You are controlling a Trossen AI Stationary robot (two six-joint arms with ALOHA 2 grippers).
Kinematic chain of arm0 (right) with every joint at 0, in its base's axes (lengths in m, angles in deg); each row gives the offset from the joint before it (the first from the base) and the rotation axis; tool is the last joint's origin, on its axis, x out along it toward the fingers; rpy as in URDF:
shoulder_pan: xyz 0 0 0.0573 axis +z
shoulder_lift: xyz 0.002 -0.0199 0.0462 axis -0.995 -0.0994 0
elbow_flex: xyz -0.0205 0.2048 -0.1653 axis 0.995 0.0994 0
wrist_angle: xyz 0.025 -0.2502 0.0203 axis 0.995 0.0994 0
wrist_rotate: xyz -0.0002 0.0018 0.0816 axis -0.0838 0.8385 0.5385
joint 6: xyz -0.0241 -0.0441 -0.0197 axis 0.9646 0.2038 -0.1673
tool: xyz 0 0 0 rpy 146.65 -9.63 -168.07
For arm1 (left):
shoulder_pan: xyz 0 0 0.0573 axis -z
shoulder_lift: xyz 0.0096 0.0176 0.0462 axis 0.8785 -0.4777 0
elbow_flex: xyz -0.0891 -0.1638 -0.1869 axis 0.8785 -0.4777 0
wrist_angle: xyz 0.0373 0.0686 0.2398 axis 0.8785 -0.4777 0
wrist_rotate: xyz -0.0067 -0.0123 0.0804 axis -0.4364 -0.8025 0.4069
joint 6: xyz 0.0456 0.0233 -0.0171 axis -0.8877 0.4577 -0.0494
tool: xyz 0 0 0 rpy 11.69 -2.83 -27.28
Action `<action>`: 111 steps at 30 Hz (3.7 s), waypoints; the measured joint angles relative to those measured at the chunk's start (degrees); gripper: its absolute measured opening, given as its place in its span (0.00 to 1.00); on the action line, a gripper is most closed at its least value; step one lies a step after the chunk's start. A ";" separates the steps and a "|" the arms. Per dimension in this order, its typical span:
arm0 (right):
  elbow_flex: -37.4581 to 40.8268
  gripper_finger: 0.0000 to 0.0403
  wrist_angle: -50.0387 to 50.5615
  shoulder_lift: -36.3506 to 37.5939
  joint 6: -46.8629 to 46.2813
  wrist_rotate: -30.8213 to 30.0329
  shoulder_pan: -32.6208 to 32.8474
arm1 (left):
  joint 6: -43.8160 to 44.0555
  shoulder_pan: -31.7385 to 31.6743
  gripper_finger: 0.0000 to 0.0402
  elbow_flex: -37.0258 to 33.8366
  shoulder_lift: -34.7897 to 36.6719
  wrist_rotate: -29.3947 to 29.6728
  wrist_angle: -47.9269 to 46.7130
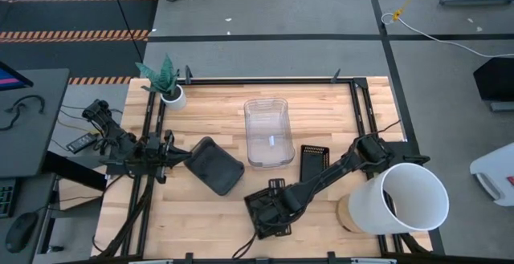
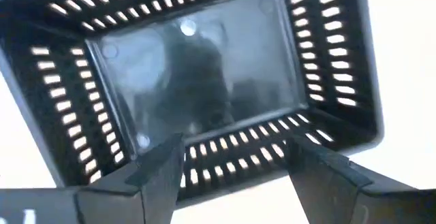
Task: Stack baskets by color
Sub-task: Adjust the stacked black basket, then stack the black bin on the left black bins
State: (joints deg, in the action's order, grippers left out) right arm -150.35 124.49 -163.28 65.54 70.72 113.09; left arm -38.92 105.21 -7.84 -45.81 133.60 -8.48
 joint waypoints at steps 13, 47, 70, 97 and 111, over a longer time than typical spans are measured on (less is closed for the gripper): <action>-3.15 0.59 22.04 0.97 -8.06 -4.52 -0.03 | -0.07 0.00 0.07 0.00 0.00 -0.02 0.02; 40.17 0.45 -2.72 24.24 -17.60 -1.51 -0.11 | -0.02 -0.02 0.10 -0.04 0.00 0.00 0.01; 26.58 0.02 12.56 24.22 -15.33 -3.84 2.91 | -0.01 -0.02 0.09 -0.04 0.00 0.00 0.02; -3.95 0.01 4.78 22.42 -0.62 -17.82 9.61 | 0.00 -0.02 0.07 -0.04 0.00 -0.02 0.02; -4.32 0.01 -5.85 16.74 2.66 -11.59 13.07 | 0.08 0.00 0.08 -0.04 0.00 -0.01 0.00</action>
State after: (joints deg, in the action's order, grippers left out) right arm -154.67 118.64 -146.53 68.19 59.13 126.16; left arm -38.83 105.21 -7.88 -45.81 133.59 -8.48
